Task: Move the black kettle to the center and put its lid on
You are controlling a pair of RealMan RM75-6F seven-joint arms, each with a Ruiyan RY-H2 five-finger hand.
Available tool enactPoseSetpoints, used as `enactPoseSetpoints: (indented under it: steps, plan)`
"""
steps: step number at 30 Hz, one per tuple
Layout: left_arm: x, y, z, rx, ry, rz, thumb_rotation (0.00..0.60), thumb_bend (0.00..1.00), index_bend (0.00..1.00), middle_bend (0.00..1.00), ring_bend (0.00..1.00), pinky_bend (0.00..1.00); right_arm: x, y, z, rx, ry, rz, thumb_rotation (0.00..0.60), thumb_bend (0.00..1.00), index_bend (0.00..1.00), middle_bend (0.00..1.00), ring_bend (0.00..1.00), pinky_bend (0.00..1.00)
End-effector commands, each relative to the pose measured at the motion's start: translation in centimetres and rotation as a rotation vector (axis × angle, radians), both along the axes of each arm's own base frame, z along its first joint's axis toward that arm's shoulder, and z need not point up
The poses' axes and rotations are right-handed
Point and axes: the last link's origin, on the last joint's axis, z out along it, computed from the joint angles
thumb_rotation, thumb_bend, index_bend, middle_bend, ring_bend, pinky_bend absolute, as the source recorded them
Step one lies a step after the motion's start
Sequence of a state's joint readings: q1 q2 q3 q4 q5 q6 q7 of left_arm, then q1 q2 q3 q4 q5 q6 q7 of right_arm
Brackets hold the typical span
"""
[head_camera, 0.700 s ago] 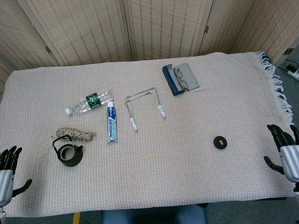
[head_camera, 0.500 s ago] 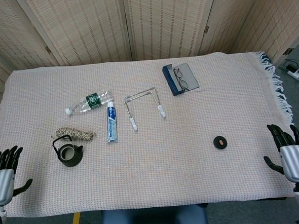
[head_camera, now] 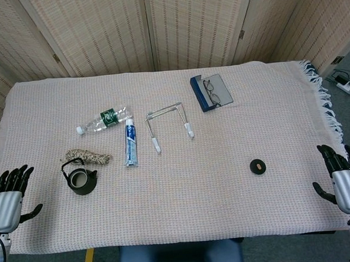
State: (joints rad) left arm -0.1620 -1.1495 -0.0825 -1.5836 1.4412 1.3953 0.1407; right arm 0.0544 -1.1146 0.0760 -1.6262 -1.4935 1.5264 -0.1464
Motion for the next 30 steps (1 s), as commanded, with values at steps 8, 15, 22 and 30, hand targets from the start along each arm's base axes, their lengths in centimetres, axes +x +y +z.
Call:
enactPoseSetpoints:
  steps: [8,15,22,30]
  plan:
    - [3.1,6.0,-0.9,-0.118,-0.047,-0.047,0.600,0.19,0.11,0.07,0.10,0.00,0.4,-0.3,1.1,-0.034,0.000,0.022,0.600,0.28,0.08,0.15,0.24,0.01]
    - [4.0,10.5,-1.9,-0.192,-0.043,0.012,0.600,0.19,0.14,0.08,0.11,0.00,0.5,-0.1,1.8,-0.045,0.011,0.031,0.600,0.28,0.08,0.15,0.25,0.02]
    - [4.7,12.6,-2.5,-0.306,-0.054,0.096,0.600,0.25,0.19,0.08,0.09,0.00,0.5,0.2,2.0,-0.048,0.009,0.032,0.600,0.28,0.08,0.15,0.25,0.01]
    - [4.3,14.5,-3.0,-0.328,-0.020,0.163,0.600,0.35,0.24,0.08,0.09,0.00,0.2,0.3,2.0,-0.050,0.001,0.028,0.600,0.28,0.08,0.15,0.25,0.01]
